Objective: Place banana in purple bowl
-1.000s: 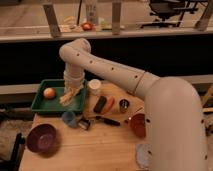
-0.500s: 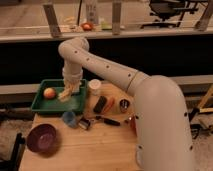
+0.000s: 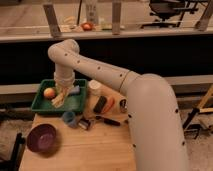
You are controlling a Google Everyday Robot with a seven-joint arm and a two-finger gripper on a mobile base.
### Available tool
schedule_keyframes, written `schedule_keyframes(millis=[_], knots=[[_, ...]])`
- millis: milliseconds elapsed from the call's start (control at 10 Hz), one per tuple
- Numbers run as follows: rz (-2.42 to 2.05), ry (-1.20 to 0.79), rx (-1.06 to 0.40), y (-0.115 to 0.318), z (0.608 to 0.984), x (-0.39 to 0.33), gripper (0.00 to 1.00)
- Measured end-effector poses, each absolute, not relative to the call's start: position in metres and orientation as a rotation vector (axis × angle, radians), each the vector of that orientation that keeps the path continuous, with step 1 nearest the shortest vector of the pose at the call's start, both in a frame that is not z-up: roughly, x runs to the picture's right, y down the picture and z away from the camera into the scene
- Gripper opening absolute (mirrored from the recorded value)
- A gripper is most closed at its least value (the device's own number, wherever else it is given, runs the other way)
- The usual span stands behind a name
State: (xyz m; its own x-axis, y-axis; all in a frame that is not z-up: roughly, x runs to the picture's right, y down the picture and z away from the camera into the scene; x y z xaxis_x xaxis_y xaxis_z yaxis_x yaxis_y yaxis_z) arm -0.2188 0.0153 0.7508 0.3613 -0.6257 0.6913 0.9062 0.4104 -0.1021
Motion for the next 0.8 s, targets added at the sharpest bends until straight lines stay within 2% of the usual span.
schedule_keyframes(millis=[300, 800], knots=[[-1.131, -0.671, -0.53, 0.036, 0.739, -0.239, 0.02], [-1.256, -0.734, -0.591, 0.069, 0.74, -0.266, 0.02]])
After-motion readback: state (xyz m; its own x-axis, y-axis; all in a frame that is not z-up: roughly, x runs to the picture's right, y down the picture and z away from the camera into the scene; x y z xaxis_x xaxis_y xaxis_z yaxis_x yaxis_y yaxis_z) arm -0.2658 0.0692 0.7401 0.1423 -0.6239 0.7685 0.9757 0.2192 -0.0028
